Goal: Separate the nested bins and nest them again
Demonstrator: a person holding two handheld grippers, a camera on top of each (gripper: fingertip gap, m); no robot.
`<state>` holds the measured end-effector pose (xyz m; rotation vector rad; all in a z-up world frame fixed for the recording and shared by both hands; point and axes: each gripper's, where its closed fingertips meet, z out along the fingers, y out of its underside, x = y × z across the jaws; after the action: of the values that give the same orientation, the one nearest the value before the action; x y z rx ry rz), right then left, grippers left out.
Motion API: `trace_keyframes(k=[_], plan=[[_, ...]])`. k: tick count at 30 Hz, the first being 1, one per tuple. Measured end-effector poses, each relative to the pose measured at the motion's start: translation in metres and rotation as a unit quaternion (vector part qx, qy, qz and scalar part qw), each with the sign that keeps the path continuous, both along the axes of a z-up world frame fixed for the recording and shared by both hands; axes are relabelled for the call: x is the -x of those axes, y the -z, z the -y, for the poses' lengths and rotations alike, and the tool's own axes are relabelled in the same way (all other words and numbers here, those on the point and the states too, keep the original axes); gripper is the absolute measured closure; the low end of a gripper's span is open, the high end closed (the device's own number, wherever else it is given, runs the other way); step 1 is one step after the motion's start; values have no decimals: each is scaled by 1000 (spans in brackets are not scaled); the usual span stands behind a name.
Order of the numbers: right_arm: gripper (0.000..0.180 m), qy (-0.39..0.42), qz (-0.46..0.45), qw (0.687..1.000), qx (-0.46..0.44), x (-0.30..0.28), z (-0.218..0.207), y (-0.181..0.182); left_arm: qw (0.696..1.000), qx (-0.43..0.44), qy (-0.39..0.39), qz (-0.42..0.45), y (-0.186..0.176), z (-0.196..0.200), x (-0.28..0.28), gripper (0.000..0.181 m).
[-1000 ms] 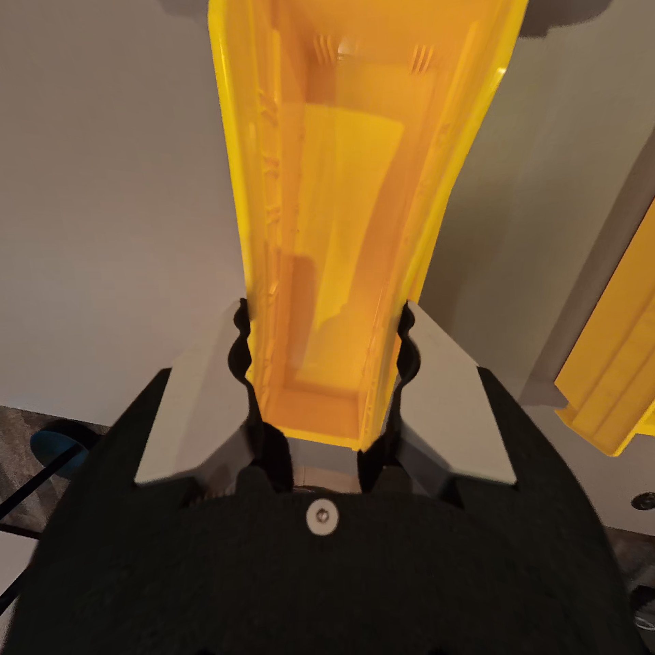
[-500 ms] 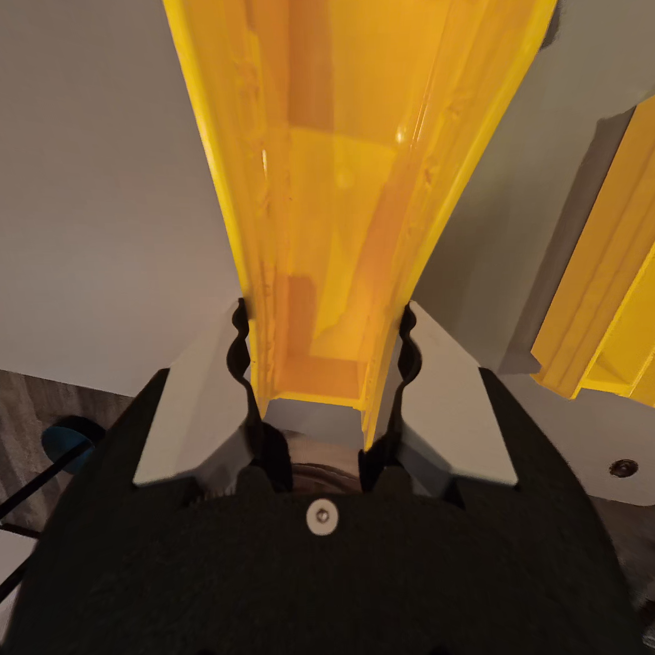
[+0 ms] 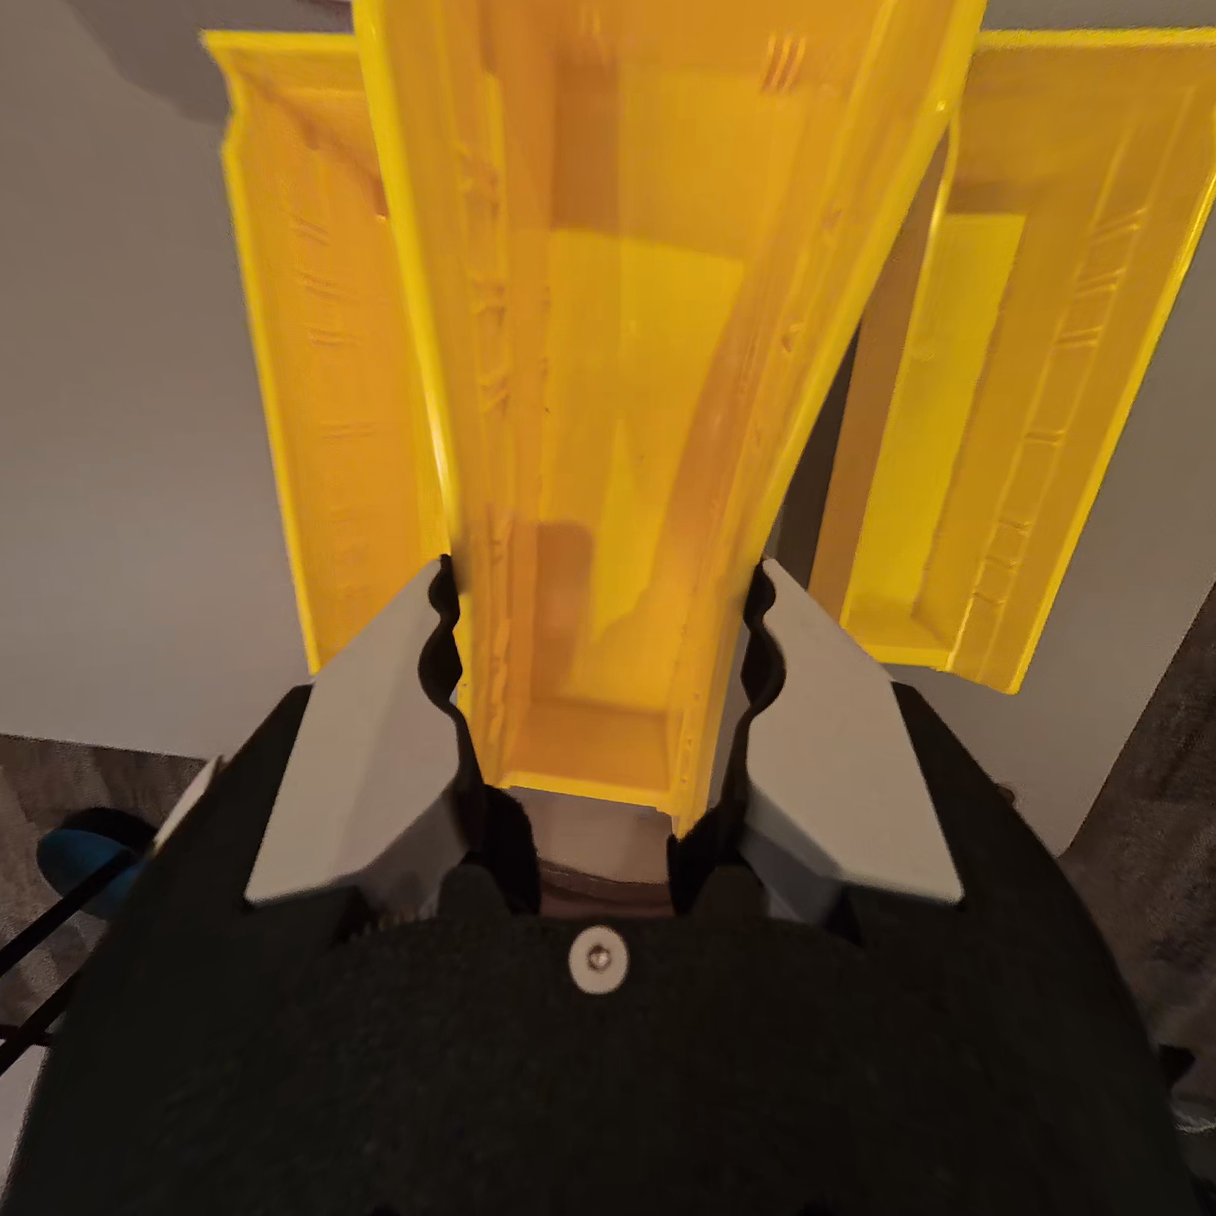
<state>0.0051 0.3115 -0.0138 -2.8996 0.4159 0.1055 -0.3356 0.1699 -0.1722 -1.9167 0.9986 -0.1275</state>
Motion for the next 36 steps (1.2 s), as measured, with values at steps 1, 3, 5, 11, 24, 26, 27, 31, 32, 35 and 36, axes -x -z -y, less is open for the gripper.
trace_keyframes(k=[1,3,5,11,24,26,27,31,32,35,36], plan=[[92,0,3,1000,7,-8,-1,12,1000,0,0,-2,0,0,0,120],[91,-1,5,1000,25,-19,-5,39,1000,-2,-1,-9,2,0,1,120],[90,0,3,999,37,-26,-11,66,1000,-6,-3,-12,2,-1,2,120],[86,-21,-7,998,66,-26,-34,130,1000,16,-7,-9,9,-2,3,120],[61,-43,-26,997,54,-18,-32,145,999,36,0,1,12,0,0,115],[52,-25,-69,997,-30,-6,-42,131,999,35,-7,2,12,-1,3,113],[52,-27,-69,994,-75,-6,-44,118,999,35,-11,6,11,-2,4,111],[55,-64,11,961,-268,-19,-14,38,998,47,-23,43,5,-4,3,105],[59,-75,41,948,-307,-21,7,21,997,54,-24,51,4,-3,2,104],[71,-104,102,902,-406,-12,86,2,993,72,-24,87,-4,0,-5,102],[73,-111,119,886,-434,-6,112,6,992,78,-20,98,-8,1,-12,101]])
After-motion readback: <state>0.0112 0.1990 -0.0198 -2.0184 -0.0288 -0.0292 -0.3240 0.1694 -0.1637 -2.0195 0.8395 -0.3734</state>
